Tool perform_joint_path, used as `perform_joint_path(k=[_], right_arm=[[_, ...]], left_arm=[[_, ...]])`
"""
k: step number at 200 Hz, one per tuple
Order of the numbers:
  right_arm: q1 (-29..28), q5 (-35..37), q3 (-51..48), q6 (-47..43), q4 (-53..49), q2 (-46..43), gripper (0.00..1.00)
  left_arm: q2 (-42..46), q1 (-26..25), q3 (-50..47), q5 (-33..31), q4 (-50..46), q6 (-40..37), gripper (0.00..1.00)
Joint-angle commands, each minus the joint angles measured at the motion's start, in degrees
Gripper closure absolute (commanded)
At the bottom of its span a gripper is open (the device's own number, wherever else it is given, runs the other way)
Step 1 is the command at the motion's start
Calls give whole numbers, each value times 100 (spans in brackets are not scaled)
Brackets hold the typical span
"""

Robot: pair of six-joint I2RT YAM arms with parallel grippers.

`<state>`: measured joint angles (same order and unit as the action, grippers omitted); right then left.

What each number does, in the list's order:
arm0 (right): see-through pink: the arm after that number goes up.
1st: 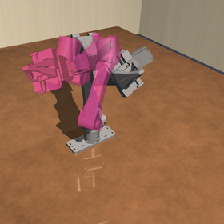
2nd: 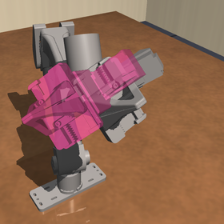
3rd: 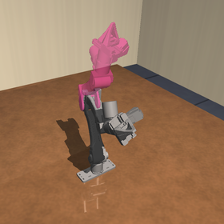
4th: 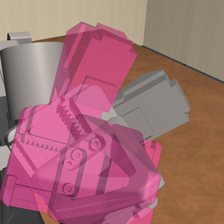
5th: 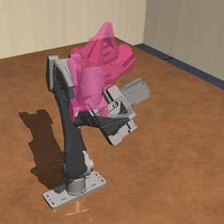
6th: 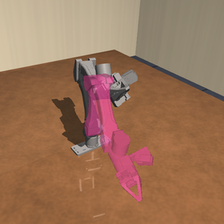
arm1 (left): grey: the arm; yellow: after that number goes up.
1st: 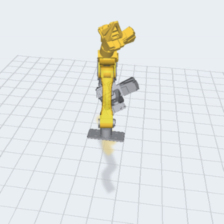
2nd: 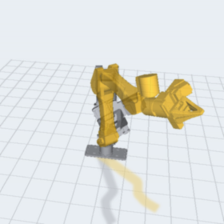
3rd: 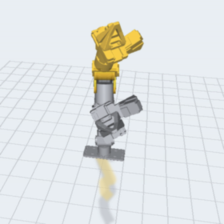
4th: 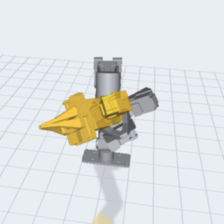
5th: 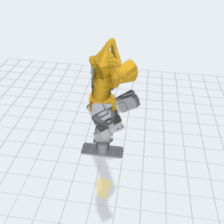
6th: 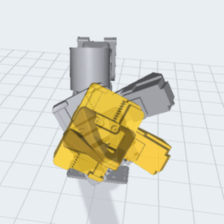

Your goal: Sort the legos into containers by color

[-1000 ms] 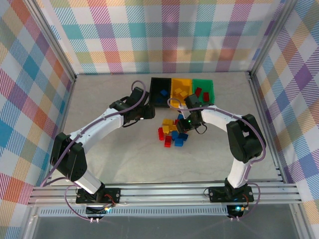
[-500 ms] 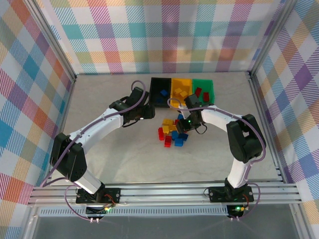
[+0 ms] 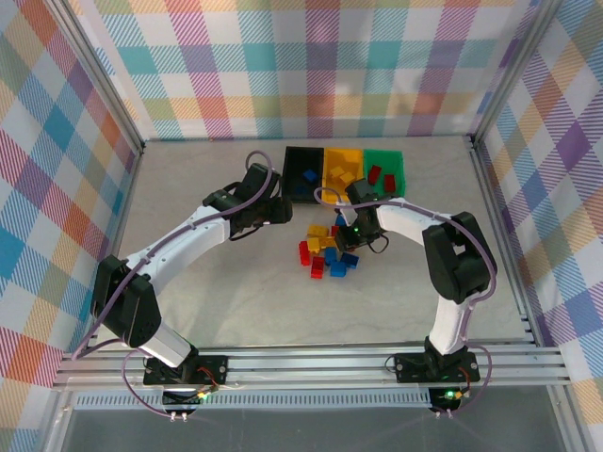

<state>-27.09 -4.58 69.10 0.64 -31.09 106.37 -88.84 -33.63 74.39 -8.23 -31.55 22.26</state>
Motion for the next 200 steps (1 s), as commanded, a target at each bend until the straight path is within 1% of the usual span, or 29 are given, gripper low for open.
perform_joint_path(k=[1, 26, 72, 97, 130, 168, 200], right_arm=[[-42, 87, 174, 32, -81, 20, 62], [-42, 213, 205, 76, -72, -69, 69], [54, 452, 293, 104, -234, -282, 74], [389, 484, 494, 229, -448, -520, 75], [891, 587, 1102, 243, -638, -618, 76], [1436, 761, 2222, 287, -882, -92, 76], [1691, 923, 3163, 221, -1048, 620, 75]], left_arm=[[226, 14, -40, -79, -166, -47, 39], [270, 14, -68, -74, -176, -61, 39], [331, 5, -109, -50, -171, -51, 40], [410, -3, -135, -46, -194, -44, 40], [472, -69, -196, -86, -233, -18, 40], [488, -190, -274, -122, -315, 32, 40], [517, -352, -310, -168, -360, 51, 40]])
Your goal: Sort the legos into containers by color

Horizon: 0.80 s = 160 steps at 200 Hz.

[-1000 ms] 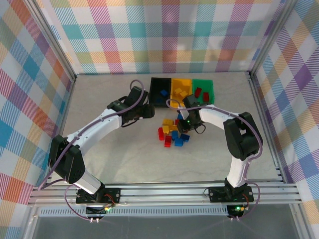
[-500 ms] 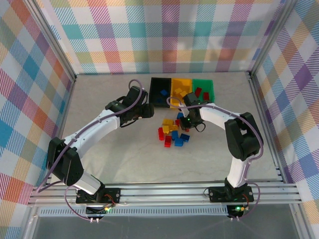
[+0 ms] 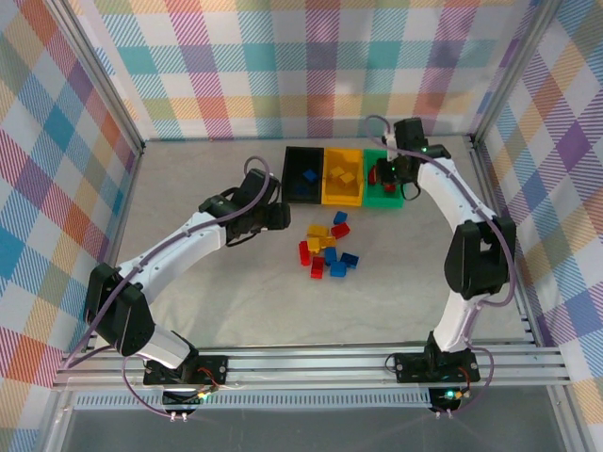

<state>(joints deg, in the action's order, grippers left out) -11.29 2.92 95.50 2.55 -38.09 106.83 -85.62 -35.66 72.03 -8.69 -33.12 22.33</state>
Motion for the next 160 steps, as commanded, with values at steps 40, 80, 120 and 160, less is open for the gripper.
perform_joint_path(k=[40, 80, 120, 160], right_arm=[[259, 146, 1429, -52, -470, 1477, 72], [311, 43, 2123, -13, -753, 1944, 53], [303, -195, 1386, 46, -601, 1181, 47], [-104, -709, -540, 137, -173, -258, 46]], left_arm=[[93, -239, -86, -77, -177, 52, 40], [-282, -388, 63, 24, -132, -70, 40], [-878, -568, 379, 77, -263, -55, 40], [-1088, -642, 298, 15, -171, 152, 41]])
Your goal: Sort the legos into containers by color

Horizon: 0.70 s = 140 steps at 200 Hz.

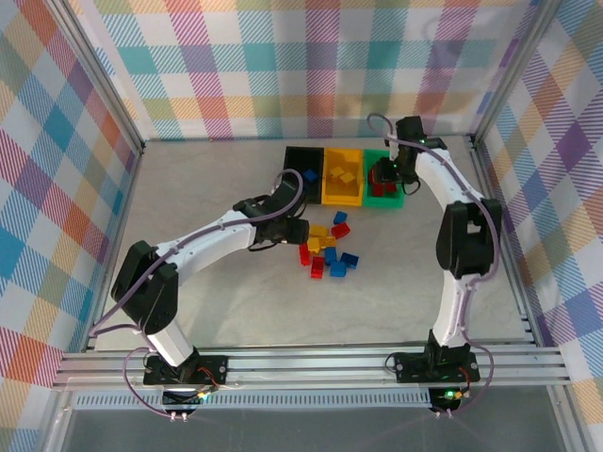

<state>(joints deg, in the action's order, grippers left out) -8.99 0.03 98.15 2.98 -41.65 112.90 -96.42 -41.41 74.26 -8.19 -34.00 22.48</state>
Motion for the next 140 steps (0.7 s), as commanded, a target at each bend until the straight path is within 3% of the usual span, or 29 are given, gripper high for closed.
perform_joint_path(k=[1, 65, 140], right_arm=[[-363, -423, -867, 95, 192, -901, 46], [-1600, -364, -3149, 707, 552, -2242, 41], [-1858, -600, -4017, 1257, 837, -2553, 41]], left_arm=[[-8, -64, 73, -35, -82, 135, 41], [-112, -65, 98, 47, 0, 143, 40], [-148, -27, 72, 52, -107, 174, 40]])
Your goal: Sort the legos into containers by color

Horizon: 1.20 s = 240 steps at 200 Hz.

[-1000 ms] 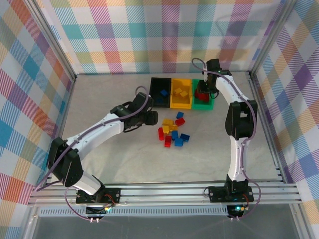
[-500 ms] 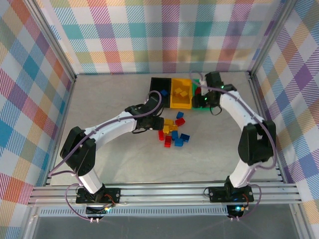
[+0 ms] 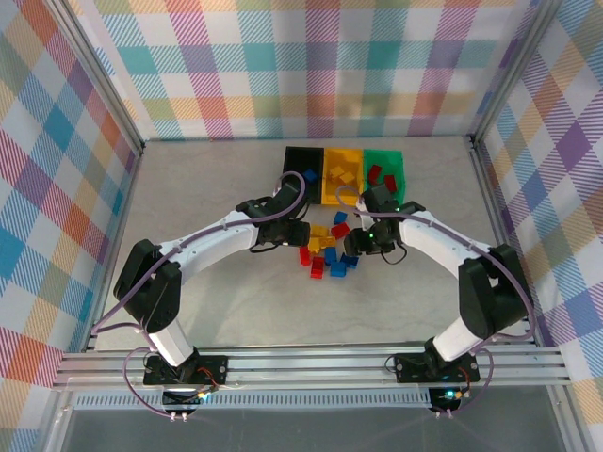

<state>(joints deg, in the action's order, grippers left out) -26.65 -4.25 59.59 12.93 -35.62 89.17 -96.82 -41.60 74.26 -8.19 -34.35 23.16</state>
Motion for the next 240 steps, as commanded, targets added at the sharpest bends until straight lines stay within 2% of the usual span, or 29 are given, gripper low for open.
perform_joint_path(k=[1, 27, 62, 117, 148, 189, 240], right_arm=[[-93, -176, -173, 262, 236, -184, 42], [-228, -148, -354, 161, 318, -204, 42], [-261, 489, -387, 212, 156, 71, 43], [-334, 572, -431, 88, 213, 188, 42], [-366, 772, -232, 192, -80, 461, 40], [-606, 733, -128, 105, -69, 681, 40], [-732, 798, 252, 7, 45, 1092, 35]], left_arm=[[-114, -11, 67, 53, -72, 108, 40], [-68, -9, -12, -13, -113, 110, 40], [61, 20, -47, -151, -204, 59, 40], [180, 47, -91, -191, -239, 31, 40], [241, 57, -87, -210, -274, 22, 40], [363, 65, -118, -260, -309, -12, 40], [374, 69, -113, -254, -309, -23, 40]])
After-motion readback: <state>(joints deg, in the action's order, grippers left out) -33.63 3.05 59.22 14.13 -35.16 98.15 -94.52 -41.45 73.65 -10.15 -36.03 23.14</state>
